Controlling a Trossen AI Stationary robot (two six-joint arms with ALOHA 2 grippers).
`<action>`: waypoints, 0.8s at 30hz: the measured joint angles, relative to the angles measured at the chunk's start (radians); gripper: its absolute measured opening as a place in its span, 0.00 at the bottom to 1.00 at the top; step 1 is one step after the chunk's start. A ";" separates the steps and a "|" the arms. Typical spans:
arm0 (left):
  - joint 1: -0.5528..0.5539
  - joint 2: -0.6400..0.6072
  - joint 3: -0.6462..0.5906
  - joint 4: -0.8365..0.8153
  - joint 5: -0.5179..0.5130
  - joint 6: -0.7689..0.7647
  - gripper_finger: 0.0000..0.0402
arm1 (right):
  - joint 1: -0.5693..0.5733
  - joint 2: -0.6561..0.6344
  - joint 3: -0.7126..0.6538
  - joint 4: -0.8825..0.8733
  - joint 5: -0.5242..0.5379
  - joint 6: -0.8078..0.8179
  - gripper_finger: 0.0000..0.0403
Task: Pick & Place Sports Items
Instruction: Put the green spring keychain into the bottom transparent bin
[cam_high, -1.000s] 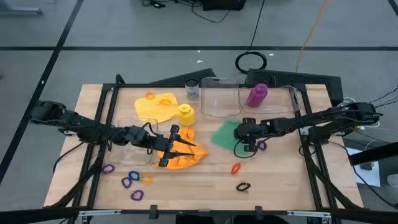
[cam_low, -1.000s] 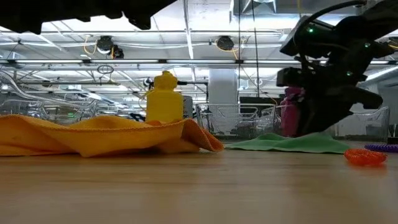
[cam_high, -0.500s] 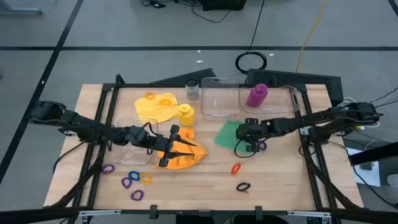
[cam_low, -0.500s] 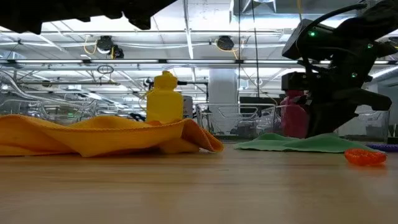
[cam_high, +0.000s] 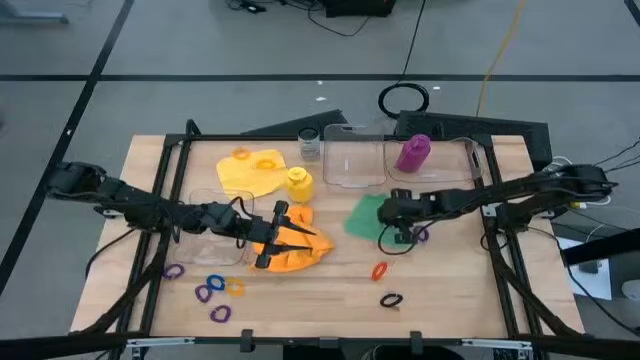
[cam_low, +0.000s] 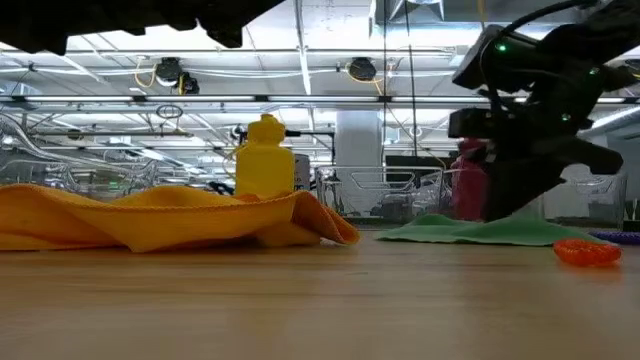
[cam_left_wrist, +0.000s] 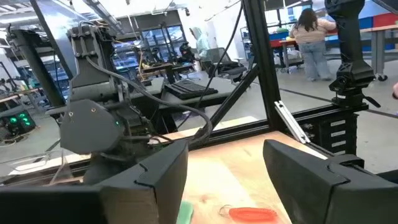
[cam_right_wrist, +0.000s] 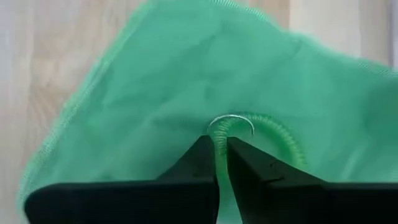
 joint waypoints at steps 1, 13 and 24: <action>0.000 0.000 0.000 0.000 0.000 0.000 0.44 | 0.000 -0.009 0.000 0.001 0.000 0.000 0.00; 0.000 0.000 0.000 -0.006 -0.002 0.000 0.44 | 0.005 -0.198 0.000 0.041 0.000 0.008 0.00; 0.008 0.022 0.000 -0.024 -0.050 0.013 0.44 | 0.069 -0.248 0.000 0.185 -0.003 0.071 0.00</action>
